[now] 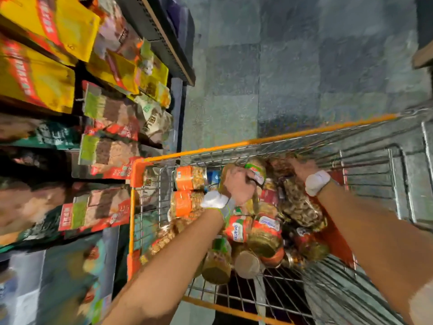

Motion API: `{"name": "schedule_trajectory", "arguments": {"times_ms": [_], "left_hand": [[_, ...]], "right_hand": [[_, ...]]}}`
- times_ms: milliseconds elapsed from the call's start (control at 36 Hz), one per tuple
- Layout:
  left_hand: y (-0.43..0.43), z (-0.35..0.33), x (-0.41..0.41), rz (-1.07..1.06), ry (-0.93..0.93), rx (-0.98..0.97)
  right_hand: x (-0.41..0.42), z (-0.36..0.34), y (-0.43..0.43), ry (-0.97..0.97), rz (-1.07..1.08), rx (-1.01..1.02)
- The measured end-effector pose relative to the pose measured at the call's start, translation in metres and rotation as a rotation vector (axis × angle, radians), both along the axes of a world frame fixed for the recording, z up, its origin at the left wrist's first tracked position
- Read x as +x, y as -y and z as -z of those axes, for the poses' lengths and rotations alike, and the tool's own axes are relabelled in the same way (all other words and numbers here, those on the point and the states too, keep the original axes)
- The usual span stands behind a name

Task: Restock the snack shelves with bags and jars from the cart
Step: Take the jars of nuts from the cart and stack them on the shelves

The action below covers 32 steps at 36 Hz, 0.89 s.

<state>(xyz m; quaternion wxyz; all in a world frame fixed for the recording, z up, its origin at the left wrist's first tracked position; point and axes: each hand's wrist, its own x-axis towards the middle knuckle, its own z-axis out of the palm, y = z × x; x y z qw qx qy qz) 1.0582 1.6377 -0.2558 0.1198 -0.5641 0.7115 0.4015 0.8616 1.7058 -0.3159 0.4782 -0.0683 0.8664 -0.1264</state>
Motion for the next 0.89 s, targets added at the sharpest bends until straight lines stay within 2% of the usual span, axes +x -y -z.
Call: {"name": "schedule_trajectory", "arguments": {"times_ms": [111, 222, 278, 389, 444, 500, 583, 639, 722, 806, 889], "left_hand": [[0.005, 0.0, 0.014, -0.093, -0.075, 0.046], [0.002, -0.002, 0.024, -0.04, -0.075, -0.034], [-0.002, -0.005, 0.022, -0.008, -0.08, -0.104], [-0.014, -0.01, 0.007, 0.187, -0.134, -0.198], [-0.024, -0.012, -0.006, 0.203, -0.152, -0.24], [-0.033, -0.014, -0.023, 0.244, -0.093, -0.252], [-0.045, -0.023, -0.046, 0.408, -0.117, -0.2], [-0.046, -0.032, -0.052, 0.467, -0.088, -0.088], [-0.044, -0.046, -0.054, 0.274, -0.18, 0.007], [-0.035, -0.054, -0.039, -0.041, -0.245, 0.312], [-0.035, -0.057, -0.015, -0.409, -0.386, 0.686]], "right_hand": [[0.007, 0.008, 0.008, 0.034, 0.135, 0.022], [0.005, 0.015, 0.012, 0.11, 0.091, 0.023], [0.004, 0.008, 0.011, 0.078, 0.023, 0.053], [-0.004, -0.009, 0.002, 0.016, -0.102, 0.049], [-0.006, -0.022, -0.007, -0.021, -0.095, 0.053], [-0.008, -0.037, -0.017, -0.074, -0.065, 0.023], [-0.007, -0.062, -0.027, -0.105, -0.118, 0.01], [-0.006, -0.075, -0.03, -0.09, -0.154, 0.007], [-0.012, -0.089, -0.035, -0.024, -0.166, -0.061], [-0.03, -0.077, -0.044, -0.038, -0.103, -0.074], [-0.008, -0.1, -0.037, 0.031, -0.117, -0.164]]}}
